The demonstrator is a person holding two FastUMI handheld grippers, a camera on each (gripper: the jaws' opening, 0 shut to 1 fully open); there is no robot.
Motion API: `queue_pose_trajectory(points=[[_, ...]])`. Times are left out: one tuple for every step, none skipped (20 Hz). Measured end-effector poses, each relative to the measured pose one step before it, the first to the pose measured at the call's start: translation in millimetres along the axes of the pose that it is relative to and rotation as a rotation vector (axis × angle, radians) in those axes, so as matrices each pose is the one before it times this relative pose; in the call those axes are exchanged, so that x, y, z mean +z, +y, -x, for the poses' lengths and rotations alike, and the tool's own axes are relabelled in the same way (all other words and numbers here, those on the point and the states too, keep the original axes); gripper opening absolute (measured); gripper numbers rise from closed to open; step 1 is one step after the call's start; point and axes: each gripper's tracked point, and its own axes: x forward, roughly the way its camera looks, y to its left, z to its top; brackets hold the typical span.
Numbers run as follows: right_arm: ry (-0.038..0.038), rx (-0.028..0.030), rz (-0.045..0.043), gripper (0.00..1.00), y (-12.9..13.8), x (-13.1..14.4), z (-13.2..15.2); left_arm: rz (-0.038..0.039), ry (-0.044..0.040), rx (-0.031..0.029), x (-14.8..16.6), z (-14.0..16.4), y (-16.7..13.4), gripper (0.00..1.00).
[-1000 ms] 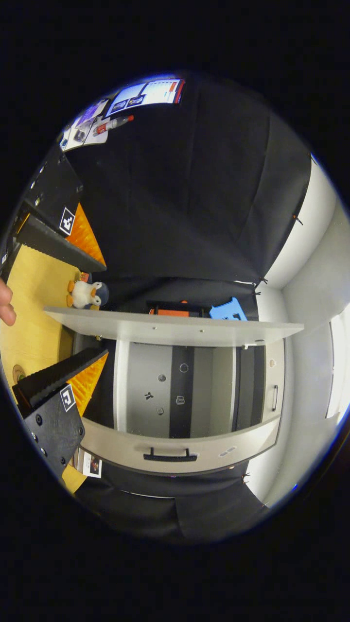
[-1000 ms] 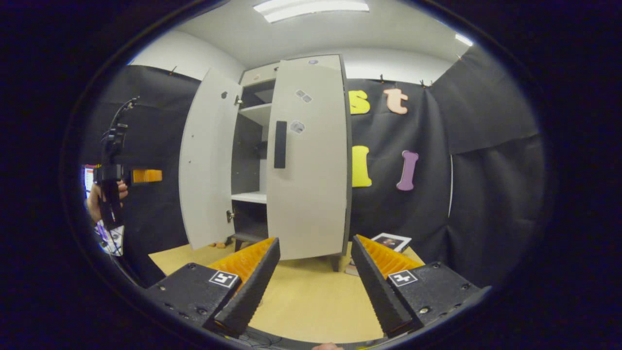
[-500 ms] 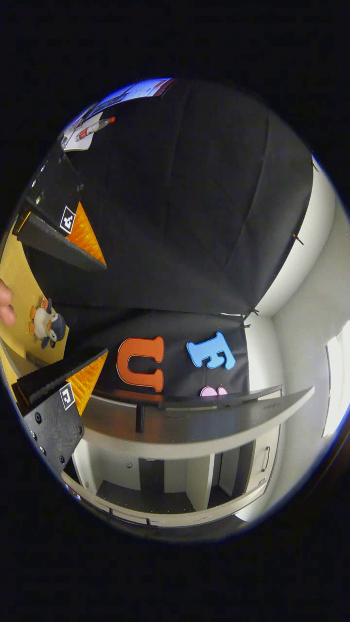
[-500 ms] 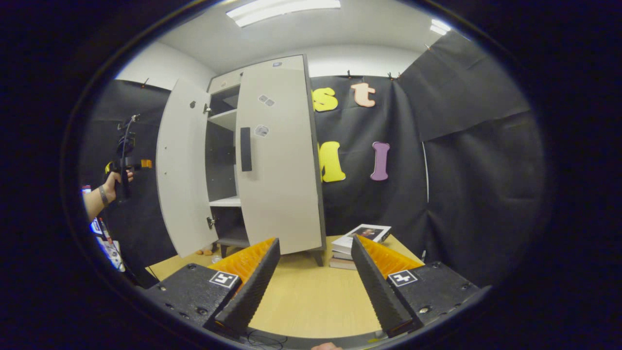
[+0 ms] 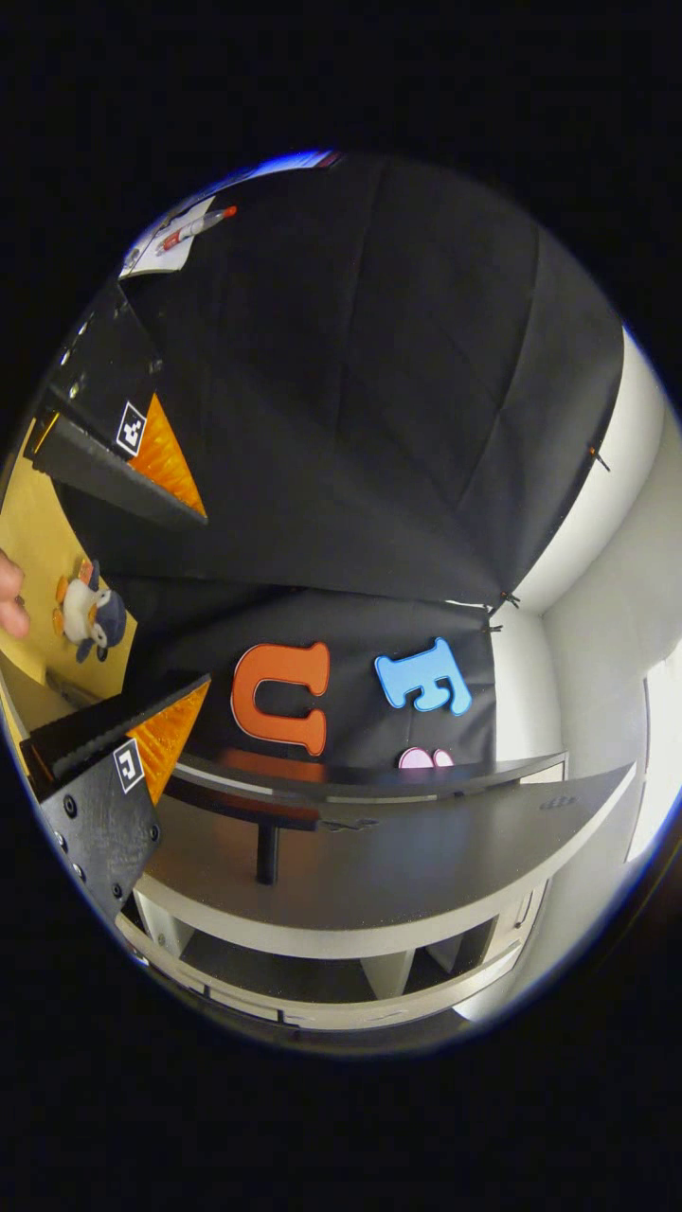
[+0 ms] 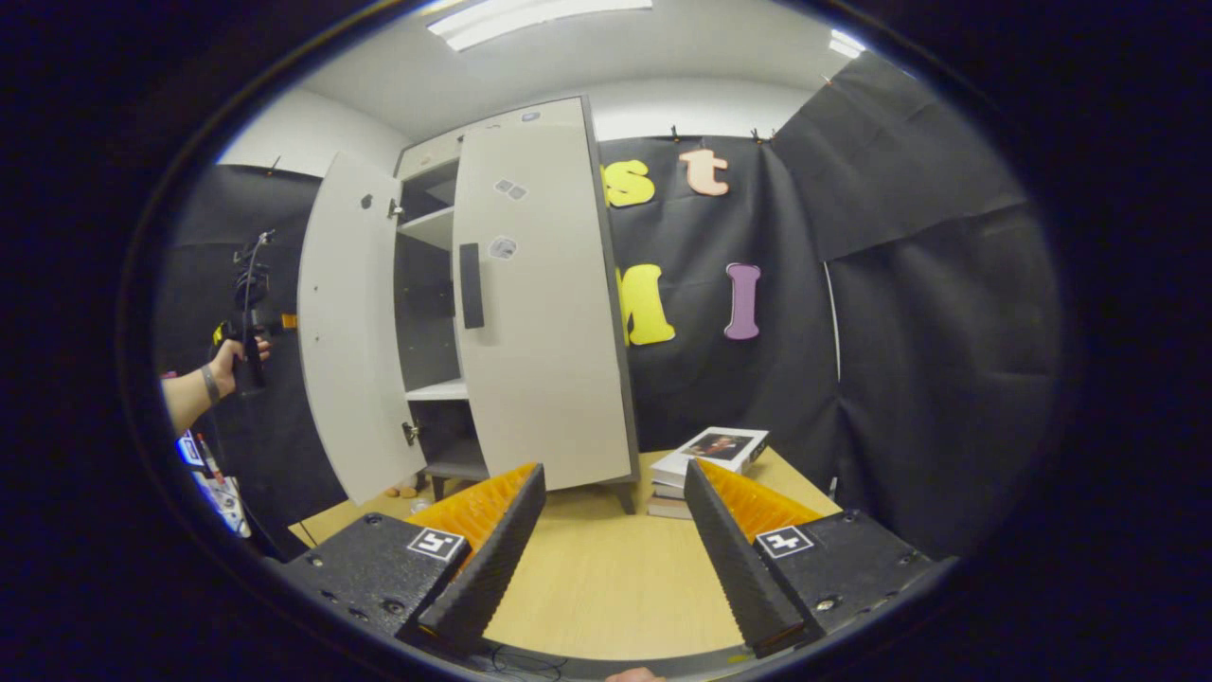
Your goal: Grasp the bottle in the cabinet with the left hand and place it on the coaster, then close the right door with the right hand and the left door with the left hand.
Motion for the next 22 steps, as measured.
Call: queue_pose_trajectory(points=[[-0.00196, 0.00444, -0.00041, 0.97, -0.15, 0.62, -1.74, -0.00145, -0.00063, -0.01037, -0.52, 3.06, -5.87, 0.92], [-0.00174, 0.00422, 0.00074, 0.94, -0.82, 1.37, -1.79, -0.01020, -0.00307, -0.01776, 1.19, 4.71, -9.95, 0.92], [-0.00216, 0.00209, 0.00113, 0.94, -1.33, 0.50, -0.79, -0.00965, -0.00011, -0.02925, -0.98, 4.65, -12.62, 0.92], [-0.00260, 0.00004, -0.00060, 0.94, -2.15, 1.23, -0.83, -0.00732, 0.00252, -0.03479, -1.23, 4.54, -14.50, 0.92], [-0.00204, -0.00377, -0.00306, 0.94, -2.34, 0.15, 1.25, -0.01030, -0.00069, -0.03976, -0.35, 1.63, -15.06, 0.92], [0.00021, -0.00259, -0.00547, 0.94, -2.21, 0.11, 0.85, -0.00713, -0.00469, -0.03130, -0.49, 0.04, -15.37, 0.92], [0.00374, -0.00008, -0.00607, 0.94, -0.43, 0.61, -2.81, -0.00686, -0.00746, -0.02611, 0.64, -1.13, -11.69, 0.92], [0.00453, -0.00189, -0.00386, 0.94, -1.90, -0.77, 0.47, -0.00225, -0.00911, -0.02538, -0.61, -1.36, -12.87, 0.92], [0.00104, -0.00262, -0.00163, 0.94, -2.35, -0.13, 2.23, 0.00211, -0.00126, -0.02027, -1.63, -1.93, -11.90, 0.92], [-0.00088, -0.00398, 0.00229, 0.94, -2.67, 0.70, 1.46, 0.01249, 0.00016, -0.02018, -0.41, -3.01, -9.17, 0.92], [-0.00105, -0.00491, 0.00431, 0.94, -3.39, 0.33, 1.59, 0.02057, -0.00035, -0.01673, 0.85, -3.41, -7.27, 0.99], [0.00056, -0.00347, 0.00572, 0.94, -2.62, 0.79, 0.54, 0.01378, -0.00158, -0.00066, 0.23, -2.25, -3.16, 0.94], [0.00156, -0.00649, 0.00686, 0.94, -3.11, 0.02, 1.57, 0.00128, -0.00188, 0.00430, -0.13, -1.14, -0.95, 0.99], [-0.00382, -0.00614, 0.00322, 0.94, -3.27, 2.48, 0.81, -0.00415, -0.00514, 0.00478, 0.00, 1.15, 0.88, 1.00], [-0.00604, -0.00299, -0.00222, 0.94, -1.39, 2.25, 0.44, -0.00513, -0.00704, 0.00315, 1.47, 1.43, 0.28, 0.94], [-0.00614, -0.00070, -0.00606, 0.94, -1.27, 2.27, 0.00, -0.00625, -0.00488, 0.00072, 1.43, 1.60, -0.42, 0.94], [-0.00393, 0.00122, -0.00645, 0.97, 0.31, 0.98, 0.47, -0.00273, 0.00010, 0.00148, 1.45, 1.40, -0.49, 0.94], [-0.00265, 0.00204, -0.00558, 0.97, 0.92, 0.96, 1.00, -0.00157, 0.00520, -0.00096, 1.19, 3.69, -1.59, 0.95], [0.00069, 0.00156, -0.00384, 0.97, 0.72, -0.22, 1.54, -0.00267, 0.00155, -0.00475, 1.22, 5.41, -2.72, 0.90], [-0.00012, 0.00316, -0.00153, 0.97, 1.08, 0.38, 0.64, -0.00298, -0.00286, -0.01171, 0.37, 10.01, -3.52, 0.95], [-0.00206, 0.00507, -0.00027, 0.97, 1.77, 0.56, -0.01, -0.00330, -0.00463, -0.01027, -1.14, 13.75, -5.77, 0.98], [-0.00096, 0.00660, -0.00001, 0.97, 2.58, 0.89, -0.85, -0.00969, -0.00543, -0.00669, -1.02, 11.17, -4.95, 0.95]])
